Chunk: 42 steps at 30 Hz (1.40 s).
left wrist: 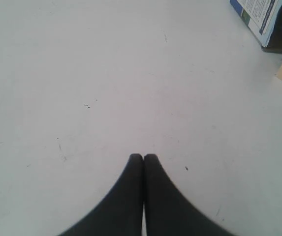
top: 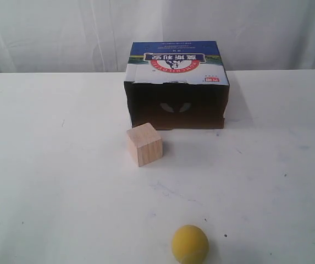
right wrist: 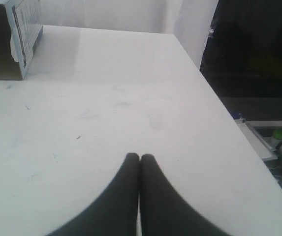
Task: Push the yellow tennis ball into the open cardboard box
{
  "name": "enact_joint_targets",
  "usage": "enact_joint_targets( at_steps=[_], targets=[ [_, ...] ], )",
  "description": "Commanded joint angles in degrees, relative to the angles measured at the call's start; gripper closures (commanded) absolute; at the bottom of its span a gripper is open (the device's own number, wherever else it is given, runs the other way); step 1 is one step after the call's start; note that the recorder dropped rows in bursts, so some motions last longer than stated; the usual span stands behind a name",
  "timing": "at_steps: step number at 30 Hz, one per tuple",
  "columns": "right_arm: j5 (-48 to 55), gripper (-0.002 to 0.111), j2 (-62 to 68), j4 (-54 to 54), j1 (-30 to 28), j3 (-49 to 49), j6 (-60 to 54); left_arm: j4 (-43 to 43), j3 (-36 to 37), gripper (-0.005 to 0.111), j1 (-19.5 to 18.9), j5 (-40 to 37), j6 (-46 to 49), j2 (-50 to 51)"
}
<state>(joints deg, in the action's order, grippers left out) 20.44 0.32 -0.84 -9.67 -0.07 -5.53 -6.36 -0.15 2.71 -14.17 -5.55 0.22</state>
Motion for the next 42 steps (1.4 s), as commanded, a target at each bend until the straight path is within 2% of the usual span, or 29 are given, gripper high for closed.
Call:
enact_joint_targets(
  at_steps=[1, 6, 12, 13, 14, 15, 17, 22, 25, 27, 30, 32, 35, 37, 39, 42],
  targets=[
    [-5.42, 0.108, -0.32, 0.2, -0.52, 0.07, -1.79, -0.14, 0.15, 0.107, 0.35, -0.42, -0.43, -0.22],
    [-23.27, 0.108, -0.32, 18.36, -0.52, 0.07, 9.68, -0.14, 0.15, 0.107, 0.35, -0.42, -0.43, -0.22],
    [-48.71, 0.108, -0.32, 20.97, -0.52, 0.07, 19.52, -0.14, 0.15, 0.107, 0.35, -0.42, -0.43, -0.22],
    [-52.65, 0.108, -0.32, 20.97, -0.52, 0.07, 27.64, -0.14, 0.15, 0.107, 0.35, -0.42, -0.43, -0.22],
    [-54.06, 0.108, -0.32, 20.69, -0.52, 0.07, 32.51, -0.14, 0.15, 0.107, 0.35, -0.42, -0.43, -0.22],
    [-56.19, 0.108, -0.32, 22.06, -0.52, 0.07, 43.18, -0.14, 0.15, 0.107, 0.35, -0.42, -0.43, -0.22],
    [-56.53, 0.108, -0.32, 22.46, -0.52, 0.07, 48.76, -0.14, 0.15, 0.107, 0.35, -0.42, -0.43, -0.22],
    [-61.63, 0.108, 6.08, 25.29, -0.52, -2.61, 47.98, -0.14, 0.15, 0.107, 0.35, -0.42, -0.43, -0.22],
    [-69.87, 0.108, 9.55, 22.47, -0.52, -6.79, 54.31, -0.14, 0.15, 0.107, 0.35, -0.42, -0.43, -0.22],
    [-74.18, 0.108, 13.21, 16.79, -0.52, -13.09, 55.61, -0.14, 0.15, 0.107, 0.35, -0.42, -0.43, -0.22],
    [-77.38, 0.108, 20.16, 2.81, -0.52, -25.29, 53.56, -0.14, 0.15, 0.107, 0.35, -0.42, -0.43, -0.22],
    [-77.97, 0.108, 26.8, -12.05, -0.52, -34.54, 49.1, -0.14, 0.15, 0.107, 0.35, -0.42, -0.43, -0.22],
    [-75.81, 0.108, 36.98, -40.78, -0.52, -46.76, 46.27, -0.14, 0.15, 0.107, 0.35, -0.42, -0.43, -0.22],
    [-74.32, 0.108, 44.49, -57.34, -0.52, -53.13, 52.66, -0.14, 0.15, 0.107, 0.35, -0.42, -0.43, -0.22],
    [-71.94, 0.108, 50.94, -68.13, -0.52, -56.36, 60.11, -0.14, 0.15, 0.107, 0.35, -0.42, -0.43, -0.22],
    [-59.52, 0.108, 62.06, -84.82, -0.52, -57.49, 67.65, -0.14, 0.15, 0.107, 0.35, -0.42, -0.43, -0.22]
  ],
)
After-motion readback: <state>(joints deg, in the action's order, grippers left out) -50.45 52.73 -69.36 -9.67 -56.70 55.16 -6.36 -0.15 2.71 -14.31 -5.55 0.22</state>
